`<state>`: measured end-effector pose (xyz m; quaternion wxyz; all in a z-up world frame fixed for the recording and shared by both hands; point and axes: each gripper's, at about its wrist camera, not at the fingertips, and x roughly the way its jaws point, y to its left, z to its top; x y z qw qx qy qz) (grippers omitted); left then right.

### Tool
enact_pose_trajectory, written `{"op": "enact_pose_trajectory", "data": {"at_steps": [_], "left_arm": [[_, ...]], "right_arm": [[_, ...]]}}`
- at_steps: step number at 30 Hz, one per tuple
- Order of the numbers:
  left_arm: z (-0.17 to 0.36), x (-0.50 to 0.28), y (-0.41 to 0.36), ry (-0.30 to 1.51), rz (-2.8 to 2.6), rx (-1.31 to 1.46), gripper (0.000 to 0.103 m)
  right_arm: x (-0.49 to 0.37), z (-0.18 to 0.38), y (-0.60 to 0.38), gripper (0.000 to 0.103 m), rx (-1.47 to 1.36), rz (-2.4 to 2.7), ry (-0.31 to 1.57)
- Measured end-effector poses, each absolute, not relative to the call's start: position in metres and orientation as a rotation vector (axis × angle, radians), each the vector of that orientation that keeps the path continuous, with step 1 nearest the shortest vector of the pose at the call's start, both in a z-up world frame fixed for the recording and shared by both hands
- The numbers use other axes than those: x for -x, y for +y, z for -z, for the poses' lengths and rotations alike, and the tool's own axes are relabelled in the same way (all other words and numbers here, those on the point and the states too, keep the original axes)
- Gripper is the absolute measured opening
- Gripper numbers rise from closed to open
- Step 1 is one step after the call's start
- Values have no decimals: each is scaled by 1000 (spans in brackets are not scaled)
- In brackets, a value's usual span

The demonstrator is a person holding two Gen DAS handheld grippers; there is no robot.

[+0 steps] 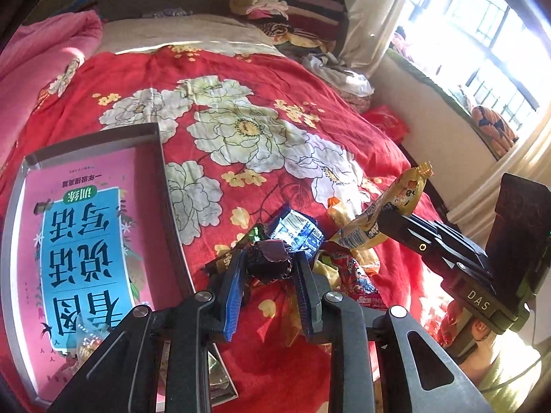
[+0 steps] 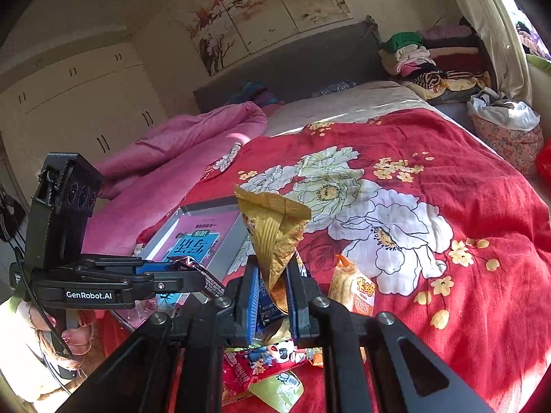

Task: Organize snacks
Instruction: 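Carry both snacks over the tray with the left and right grippers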

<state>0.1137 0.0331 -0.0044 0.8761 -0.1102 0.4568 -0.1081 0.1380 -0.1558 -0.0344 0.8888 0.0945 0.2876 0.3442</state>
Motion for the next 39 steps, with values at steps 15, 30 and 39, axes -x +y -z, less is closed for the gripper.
{"op": "enact_pose_trajectory", "data": {"at_steps": [15,30,39], "left_arm": [[-21,-75,115,861,106,332,29],[-20,-22,188,846,-61,369,29],[-6,-2,215,869,-134,409,29]], "right_arm": [[-115,19,-108,15,-192,-819,606],[-77,8,-23,15,-81,-995,624],[-74,18,4,15,-69,-1028,678]]}}
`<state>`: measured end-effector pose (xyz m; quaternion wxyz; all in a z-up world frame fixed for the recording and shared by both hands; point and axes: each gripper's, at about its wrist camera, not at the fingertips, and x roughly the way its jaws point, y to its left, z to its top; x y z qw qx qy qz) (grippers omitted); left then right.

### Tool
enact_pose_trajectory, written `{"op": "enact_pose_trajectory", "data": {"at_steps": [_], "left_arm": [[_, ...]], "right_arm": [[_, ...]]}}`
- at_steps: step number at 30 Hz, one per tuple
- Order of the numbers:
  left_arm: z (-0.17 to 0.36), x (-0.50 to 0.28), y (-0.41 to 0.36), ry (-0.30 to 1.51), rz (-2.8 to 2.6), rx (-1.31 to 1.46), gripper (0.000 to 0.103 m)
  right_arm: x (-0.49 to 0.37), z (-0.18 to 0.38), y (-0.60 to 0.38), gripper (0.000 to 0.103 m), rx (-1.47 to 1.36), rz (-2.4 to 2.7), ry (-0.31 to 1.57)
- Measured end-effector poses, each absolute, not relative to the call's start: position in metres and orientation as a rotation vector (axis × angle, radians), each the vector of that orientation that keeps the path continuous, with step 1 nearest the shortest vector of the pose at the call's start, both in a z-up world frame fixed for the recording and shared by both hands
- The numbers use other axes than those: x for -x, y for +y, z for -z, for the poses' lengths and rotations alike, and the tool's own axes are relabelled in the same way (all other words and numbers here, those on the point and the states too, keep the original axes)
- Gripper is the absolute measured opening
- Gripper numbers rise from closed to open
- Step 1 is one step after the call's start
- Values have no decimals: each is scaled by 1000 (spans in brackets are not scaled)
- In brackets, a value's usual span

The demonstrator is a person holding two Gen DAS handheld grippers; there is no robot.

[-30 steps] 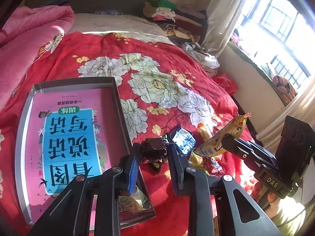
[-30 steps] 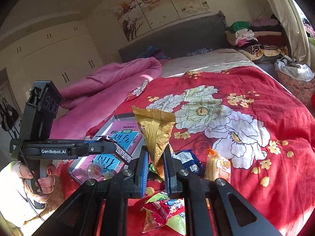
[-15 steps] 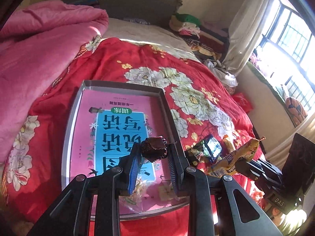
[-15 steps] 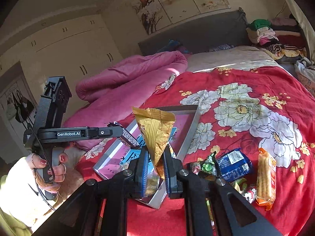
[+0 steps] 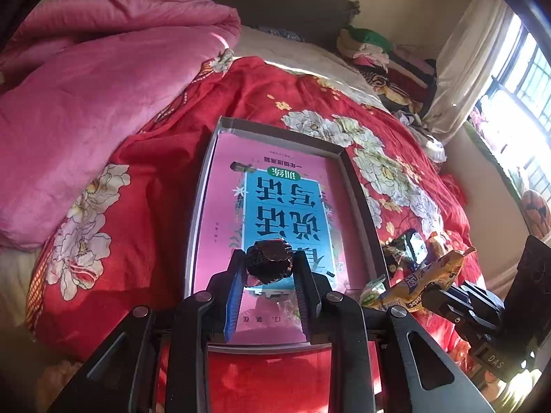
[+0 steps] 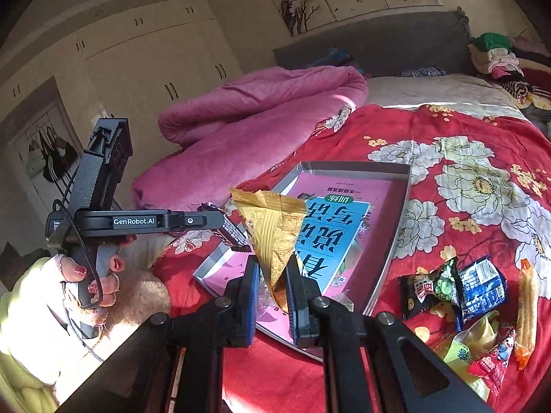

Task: Organize snacks
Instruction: 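Carry both snacks over the tray with the left and right grippers, then release the Snickers bar from the left gripper while the right drops the gold bag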

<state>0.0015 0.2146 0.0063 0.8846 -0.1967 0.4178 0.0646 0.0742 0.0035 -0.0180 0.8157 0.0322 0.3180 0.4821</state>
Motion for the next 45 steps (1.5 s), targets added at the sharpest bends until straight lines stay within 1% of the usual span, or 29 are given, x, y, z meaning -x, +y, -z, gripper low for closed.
{"op": "enact_pose_trajectory", "data": {"at_steps": [10,24,33,45], "left_arm": [[13,-3,219,913,-158,431,29],[30,-9,212,951,-165,392,29],[32,-11,213,946,-166,398,29],[35,-11,213,950,-163,406,29]], "right_arm": [[-81,38,10,15,-114,-1034,769],[-81,59,20,15,-96,-1048,846],[-87,67,13,16,-113,-1001,869],[-87,65,9,16,-63,-944,839]]}}
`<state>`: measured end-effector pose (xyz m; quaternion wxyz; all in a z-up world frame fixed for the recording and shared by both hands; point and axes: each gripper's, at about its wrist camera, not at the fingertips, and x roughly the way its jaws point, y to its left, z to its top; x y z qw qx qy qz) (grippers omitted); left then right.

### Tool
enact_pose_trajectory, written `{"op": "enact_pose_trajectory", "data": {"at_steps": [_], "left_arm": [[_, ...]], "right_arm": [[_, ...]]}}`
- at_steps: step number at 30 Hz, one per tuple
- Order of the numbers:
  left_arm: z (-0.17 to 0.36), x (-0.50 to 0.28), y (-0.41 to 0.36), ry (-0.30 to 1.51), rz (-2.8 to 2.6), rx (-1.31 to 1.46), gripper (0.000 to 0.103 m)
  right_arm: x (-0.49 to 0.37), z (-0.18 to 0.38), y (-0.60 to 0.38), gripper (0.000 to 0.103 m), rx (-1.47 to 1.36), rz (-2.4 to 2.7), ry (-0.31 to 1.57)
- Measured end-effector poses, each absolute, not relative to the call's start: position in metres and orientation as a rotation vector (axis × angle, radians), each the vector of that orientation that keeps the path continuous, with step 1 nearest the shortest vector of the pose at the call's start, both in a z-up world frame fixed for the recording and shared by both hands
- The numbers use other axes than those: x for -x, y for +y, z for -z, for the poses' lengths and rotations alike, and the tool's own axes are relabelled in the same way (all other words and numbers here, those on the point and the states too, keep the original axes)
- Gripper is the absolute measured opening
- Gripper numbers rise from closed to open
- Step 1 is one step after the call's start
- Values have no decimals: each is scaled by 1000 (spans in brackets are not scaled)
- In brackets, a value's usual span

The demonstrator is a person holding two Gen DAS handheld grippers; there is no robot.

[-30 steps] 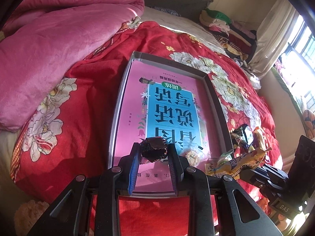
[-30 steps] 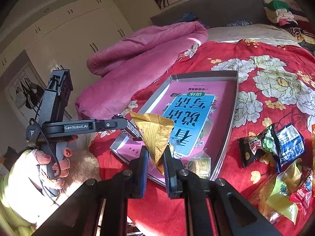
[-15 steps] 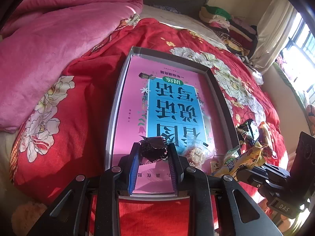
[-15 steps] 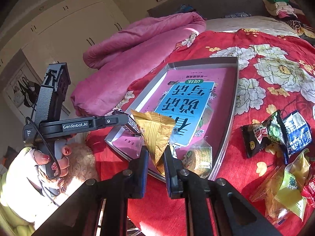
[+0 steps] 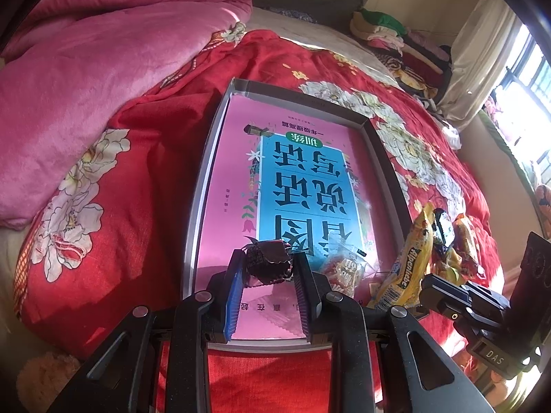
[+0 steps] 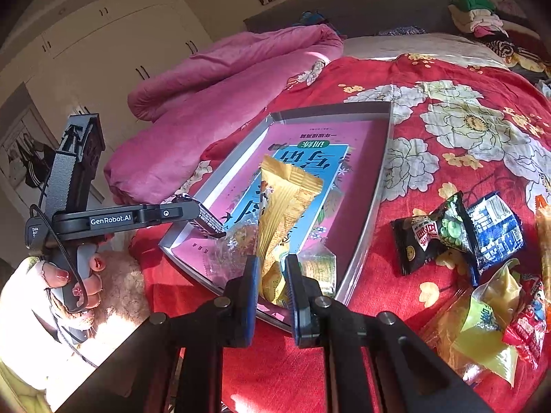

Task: Organize snacks
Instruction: 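Release the Snickers bar from the left gripper while the right drops the gold bag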

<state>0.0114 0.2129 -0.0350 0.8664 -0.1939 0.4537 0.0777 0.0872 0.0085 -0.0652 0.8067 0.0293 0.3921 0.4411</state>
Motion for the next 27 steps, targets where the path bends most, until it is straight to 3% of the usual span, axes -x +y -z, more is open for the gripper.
{"op": "enact_pose_trajectory", "data": {"at_steps": [5,10,14,19,27], "left_arm": [[35,-12,214,944,-153,419,29],[35,-12,213,939,-140,424,30],[34,-12,212,940,-141,419,39],[33,-12,212,938,-141,424,41],[28,-11,210,908,-132,418,53]], "right_arm": [[-86,65,9,17,-48,-938,831],[-84,63,9,24,-36,-936,818],[-83,62,9,28,-25,-931,808],[-82,60,8,32,-19,-921,798],[-81,59,7,38,-7,-913,786]]}}
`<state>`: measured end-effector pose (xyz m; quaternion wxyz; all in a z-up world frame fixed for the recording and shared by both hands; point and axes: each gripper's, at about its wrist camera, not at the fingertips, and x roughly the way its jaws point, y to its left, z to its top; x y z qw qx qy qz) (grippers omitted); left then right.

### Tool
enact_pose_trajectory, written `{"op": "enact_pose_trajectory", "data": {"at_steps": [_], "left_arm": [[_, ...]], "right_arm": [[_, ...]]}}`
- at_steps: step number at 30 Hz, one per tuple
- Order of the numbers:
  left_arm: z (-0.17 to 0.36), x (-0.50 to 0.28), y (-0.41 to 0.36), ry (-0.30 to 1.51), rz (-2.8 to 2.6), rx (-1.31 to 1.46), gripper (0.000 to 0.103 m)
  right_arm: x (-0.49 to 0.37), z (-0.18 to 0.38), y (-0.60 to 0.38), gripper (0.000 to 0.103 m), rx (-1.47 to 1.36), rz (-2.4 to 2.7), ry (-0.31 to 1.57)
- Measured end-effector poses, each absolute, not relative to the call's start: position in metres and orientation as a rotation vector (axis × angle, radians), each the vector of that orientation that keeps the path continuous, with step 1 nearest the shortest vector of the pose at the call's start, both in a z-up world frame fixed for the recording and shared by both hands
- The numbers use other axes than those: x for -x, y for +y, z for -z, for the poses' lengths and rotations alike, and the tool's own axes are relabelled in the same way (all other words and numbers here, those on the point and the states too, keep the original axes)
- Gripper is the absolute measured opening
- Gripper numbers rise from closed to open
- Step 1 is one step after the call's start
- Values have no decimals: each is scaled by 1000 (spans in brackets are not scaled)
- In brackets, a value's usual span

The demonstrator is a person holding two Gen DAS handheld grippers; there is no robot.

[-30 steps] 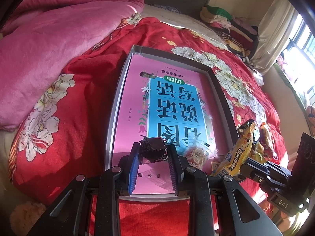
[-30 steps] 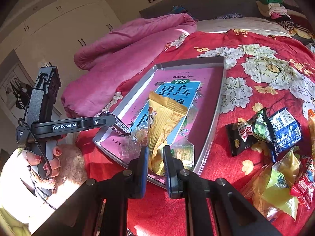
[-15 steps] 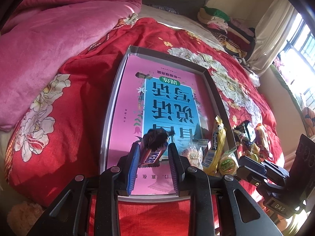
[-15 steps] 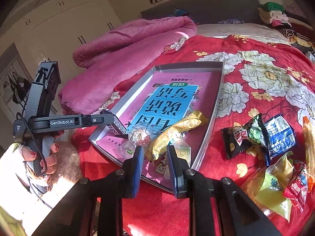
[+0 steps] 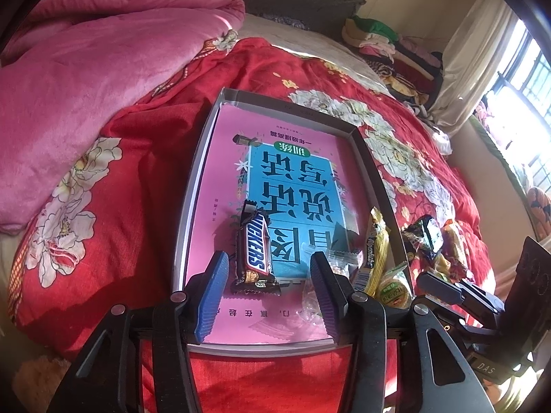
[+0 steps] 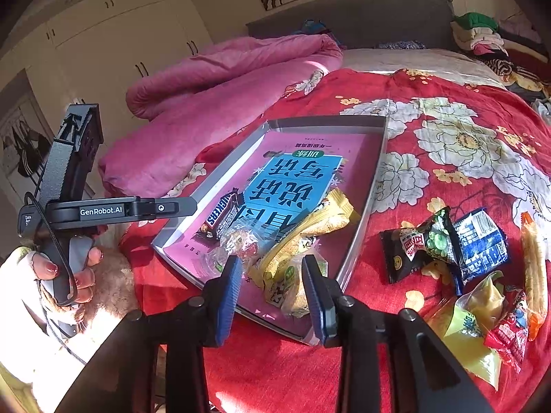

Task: Organize snacks
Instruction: 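Release the Snickers bar from the left gripper while the right drops the gold bag, then open both grippers and withdraw them from the tray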

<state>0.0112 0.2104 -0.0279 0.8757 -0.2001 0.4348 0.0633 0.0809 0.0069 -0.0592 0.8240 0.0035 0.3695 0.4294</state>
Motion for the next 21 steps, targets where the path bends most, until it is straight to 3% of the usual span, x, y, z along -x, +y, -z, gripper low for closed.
{"op": "enact_pose_trajectory", "data": {"at_steps": [21], "left_arm": [[11,-10,197,857,-135,393,72]], "right_arm": [[-74,43,-5,53,18,-879,700]]}}
